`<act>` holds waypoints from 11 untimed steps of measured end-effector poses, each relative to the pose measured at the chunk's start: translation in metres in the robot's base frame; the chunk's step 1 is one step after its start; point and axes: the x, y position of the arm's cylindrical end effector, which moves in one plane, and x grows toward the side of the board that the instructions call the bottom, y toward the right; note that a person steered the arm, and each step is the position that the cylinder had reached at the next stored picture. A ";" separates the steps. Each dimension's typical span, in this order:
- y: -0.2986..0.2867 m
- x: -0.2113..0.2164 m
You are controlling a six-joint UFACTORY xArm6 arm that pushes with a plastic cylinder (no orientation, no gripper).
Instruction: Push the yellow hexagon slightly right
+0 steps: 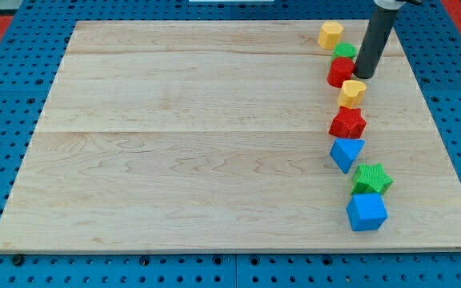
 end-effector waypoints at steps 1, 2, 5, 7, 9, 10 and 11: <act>0.004 -0.031; 0.004 -0.037; 0.025 -0.131; -0.100 -0.130; -0.049 -0.100; -0.055 -0.100; -0.095 -0.066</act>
